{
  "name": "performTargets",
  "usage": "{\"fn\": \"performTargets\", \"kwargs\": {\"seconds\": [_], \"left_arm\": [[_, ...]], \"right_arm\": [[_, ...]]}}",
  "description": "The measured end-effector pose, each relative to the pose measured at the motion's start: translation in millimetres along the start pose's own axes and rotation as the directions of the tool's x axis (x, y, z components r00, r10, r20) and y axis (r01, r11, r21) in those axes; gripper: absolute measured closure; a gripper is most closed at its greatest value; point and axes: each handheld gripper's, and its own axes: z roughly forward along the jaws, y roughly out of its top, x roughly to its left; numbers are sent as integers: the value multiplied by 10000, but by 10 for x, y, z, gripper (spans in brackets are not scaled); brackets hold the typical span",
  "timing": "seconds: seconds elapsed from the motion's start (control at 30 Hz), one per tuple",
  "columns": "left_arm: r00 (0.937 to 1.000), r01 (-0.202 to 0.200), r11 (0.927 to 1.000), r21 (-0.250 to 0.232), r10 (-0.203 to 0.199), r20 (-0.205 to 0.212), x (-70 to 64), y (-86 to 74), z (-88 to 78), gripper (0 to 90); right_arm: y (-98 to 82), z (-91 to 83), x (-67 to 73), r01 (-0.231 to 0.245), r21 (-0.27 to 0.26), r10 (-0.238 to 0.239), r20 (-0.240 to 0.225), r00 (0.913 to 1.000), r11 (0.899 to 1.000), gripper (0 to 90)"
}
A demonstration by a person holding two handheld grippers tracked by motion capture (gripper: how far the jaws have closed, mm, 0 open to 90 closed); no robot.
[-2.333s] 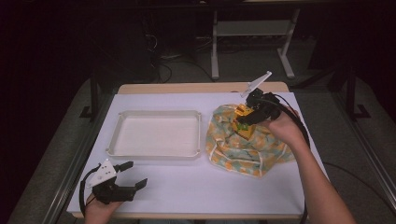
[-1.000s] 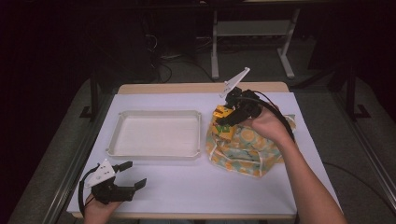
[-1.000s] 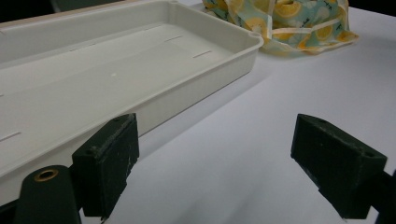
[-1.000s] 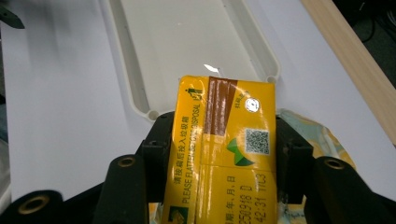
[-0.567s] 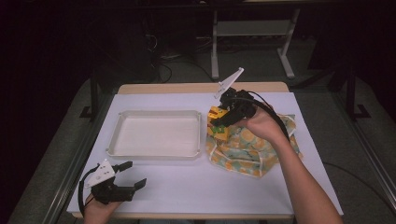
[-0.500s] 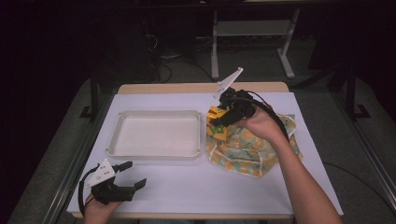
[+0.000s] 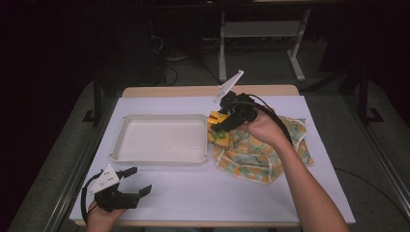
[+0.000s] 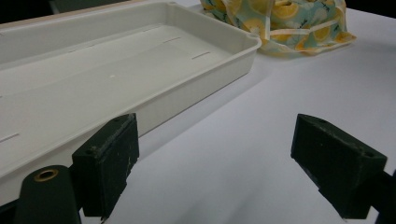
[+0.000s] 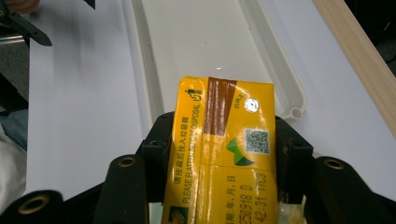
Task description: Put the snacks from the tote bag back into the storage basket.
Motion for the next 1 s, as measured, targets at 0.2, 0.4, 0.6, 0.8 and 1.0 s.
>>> {"fn": "performTargets", "kwargs": {"seconds": [0.2, 0.4, 0.6, 0.8, 1.0], "left_arm": [[10000, 30, 10000, -8, -30, 36, -7, 1, 2, 149], [10000, -25, 10000, 29, 24, 42, -3, 2, -1, 150], [10000, -15, 10000, 9, 15, 46, -7, 2, -2, 149], [10000, -9, 10000, 8, 9, 64, -5, 2, -1, 149], [10000, -13, 10000, -10, 13, 76, -6, 3, 0, 150]], "right_arm": [[58, 60, 23, 162, -36, -163, -174, 9997, 9999, 496], [118, 119, 38, 347, -75, -349, -271, 9990, 9994, 496], [149, 164, 50, 446, -47, -447, -363, 9983, 9990, 496], [170, 186, 48, 489, -153, -496, -462, 9977, 9987, 496], [205, 228, 57, 563, -177, -572, -549, 9969, 9983, 496]]}}
